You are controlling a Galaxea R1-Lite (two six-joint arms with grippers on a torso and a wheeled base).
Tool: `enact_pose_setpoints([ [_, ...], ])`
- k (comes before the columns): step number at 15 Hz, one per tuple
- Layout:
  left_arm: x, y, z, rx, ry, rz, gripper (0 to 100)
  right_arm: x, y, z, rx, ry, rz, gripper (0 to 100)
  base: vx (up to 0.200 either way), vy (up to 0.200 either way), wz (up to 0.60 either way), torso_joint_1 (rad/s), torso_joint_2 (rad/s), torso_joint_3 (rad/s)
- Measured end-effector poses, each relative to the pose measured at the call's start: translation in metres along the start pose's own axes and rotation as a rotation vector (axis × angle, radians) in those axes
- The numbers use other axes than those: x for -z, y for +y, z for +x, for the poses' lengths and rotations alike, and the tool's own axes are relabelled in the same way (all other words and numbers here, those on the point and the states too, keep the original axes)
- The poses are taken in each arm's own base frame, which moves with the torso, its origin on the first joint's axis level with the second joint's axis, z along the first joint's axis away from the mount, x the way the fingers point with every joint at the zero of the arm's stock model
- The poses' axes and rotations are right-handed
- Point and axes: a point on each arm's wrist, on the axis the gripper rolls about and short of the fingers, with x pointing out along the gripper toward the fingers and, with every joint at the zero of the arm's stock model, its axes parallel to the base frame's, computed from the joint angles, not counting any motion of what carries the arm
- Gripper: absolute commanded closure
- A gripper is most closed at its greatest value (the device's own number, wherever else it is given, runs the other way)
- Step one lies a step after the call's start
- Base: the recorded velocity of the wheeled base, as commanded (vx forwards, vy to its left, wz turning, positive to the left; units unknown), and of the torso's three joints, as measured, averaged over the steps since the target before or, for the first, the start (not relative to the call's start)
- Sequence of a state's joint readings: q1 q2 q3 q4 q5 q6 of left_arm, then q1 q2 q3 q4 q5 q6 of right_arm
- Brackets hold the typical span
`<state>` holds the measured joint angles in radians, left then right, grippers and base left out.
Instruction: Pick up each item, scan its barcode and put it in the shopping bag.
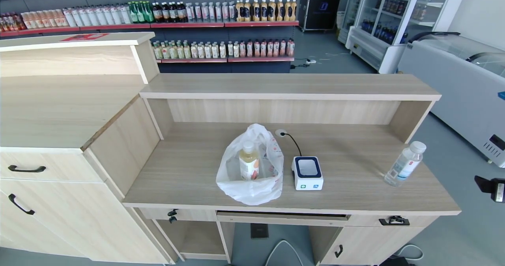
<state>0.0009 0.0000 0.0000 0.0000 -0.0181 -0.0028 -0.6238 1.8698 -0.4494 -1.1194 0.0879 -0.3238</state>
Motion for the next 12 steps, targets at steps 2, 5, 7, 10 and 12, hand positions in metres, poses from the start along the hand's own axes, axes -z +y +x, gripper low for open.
enact_pose_setpoints([
  [2, 0.000, 0.000, 0.000, 0.000, 0.000, 0.000, 0, 0.007, 0.005, 0.015, -0.033, -0.013, -0.016, 0, 0.000, 0.000, 0.00, 0.000, 0.00, 0.000],
  [5, 0.000, 0.000, 0.000, 0.000, 0.000, 0.000, 0, 0.018, 0.018, 0.034, -0.099, -0.006, -0.048, 0, 0.000, 0.000, 0.00, 0.000, 0.00, 0.000],
  [7, 0.000, 0.000, 0.000, 0.000, 0.000, 0.000, 0, 0.018, 0.029, 0.049, -0.132, -0.033, -0.062, 0, 0.000, 0.000, 0.00, 0.000, 0.00, 0.000],
  [10, 0.000, 0.000, 0.000, 0.000, 0.000, 0.000, 0, 0.021, 0.041, 0.072, -0.155, -0.074, -0.072, 0, 0.000, 0.000, 0.00, 0.000, 0.00, 0.000],
  [12, 0.000, 0.000, 0.000, 0.000, 0.000, 0.000, 0, 0.025, 0.048, 0.087, -0.164, -0.097, -0.077, 0, 0.000, 0.000, 0.00, 0.000, 0.00, 0.000],
])
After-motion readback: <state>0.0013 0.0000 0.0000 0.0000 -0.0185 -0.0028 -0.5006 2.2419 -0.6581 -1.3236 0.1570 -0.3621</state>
